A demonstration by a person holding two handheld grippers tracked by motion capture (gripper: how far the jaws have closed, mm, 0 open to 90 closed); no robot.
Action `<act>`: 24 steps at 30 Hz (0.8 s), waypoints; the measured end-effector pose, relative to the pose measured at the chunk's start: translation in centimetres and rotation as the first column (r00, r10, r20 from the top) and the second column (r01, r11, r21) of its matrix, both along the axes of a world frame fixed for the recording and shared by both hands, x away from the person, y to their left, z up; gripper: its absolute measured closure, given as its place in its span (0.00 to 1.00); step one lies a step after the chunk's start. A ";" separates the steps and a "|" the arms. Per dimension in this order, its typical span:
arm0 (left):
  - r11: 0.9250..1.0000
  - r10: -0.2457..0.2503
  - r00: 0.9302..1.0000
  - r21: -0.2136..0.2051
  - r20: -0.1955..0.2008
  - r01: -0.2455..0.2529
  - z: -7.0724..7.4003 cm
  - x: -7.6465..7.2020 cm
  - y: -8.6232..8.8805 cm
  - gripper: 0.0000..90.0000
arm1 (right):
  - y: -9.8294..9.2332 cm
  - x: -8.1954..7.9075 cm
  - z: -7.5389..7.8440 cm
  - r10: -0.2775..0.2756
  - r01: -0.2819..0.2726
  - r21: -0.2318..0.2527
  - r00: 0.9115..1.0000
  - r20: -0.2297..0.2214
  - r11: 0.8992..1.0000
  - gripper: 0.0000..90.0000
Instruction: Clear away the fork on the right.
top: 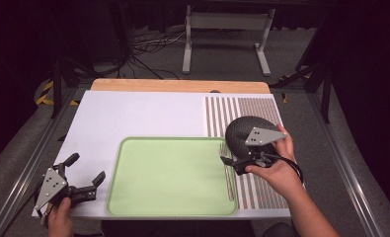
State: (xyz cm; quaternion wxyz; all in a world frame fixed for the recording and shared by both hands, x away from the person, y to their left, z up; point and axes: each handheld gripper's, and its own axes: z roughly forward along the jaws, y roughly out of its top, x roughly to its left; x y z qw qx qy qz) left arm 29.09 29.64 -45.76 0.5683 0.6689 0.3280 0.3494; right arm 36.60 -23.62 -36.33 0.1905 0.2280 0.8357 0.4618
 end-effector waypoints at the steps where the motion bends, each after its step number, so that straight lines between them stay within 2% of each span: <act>1: 1.000 0.000 1.000 0.000 0.000 0.000 0.0 0.0 0.0 0.00 | 0.0 0.0 0.0 0.000 0.000 0.000 1.000 0.000 1.000 0.09; 5: 1.000 0.002 1.000 0.002 0.000 -0.002 0.0 0.0 0.1 0.00 | -1.4 -0.4 0.0 0.019 -0.020 0.035 0.999 0.030 0.999 0.09; 17: 1.000 0.001 1.000 -0.008 0.002 -0.001 0.0 0.0 0.1 0.00 | -5.8 -1.8 -0.7 -0.012 -0.004 0.139 0.994 0.110 0.990 0.09; 21: 1.000 -0.001 1.000 -0.008 0.001 0.001 0.0 0.0 0.0 0.00 | -6.5 -2.1 -1.0 -0.015 -0.005 0.158 0.992 0.122 0.987 0.09; 24: 1.000 0.000 1.000 -0.007 0.002 0.000 0.0 0.0 0.0 0.00 | -7.6 -2.3 -1.8 -0.037 0.015 0.179 0.992 0.121 0.984 0.10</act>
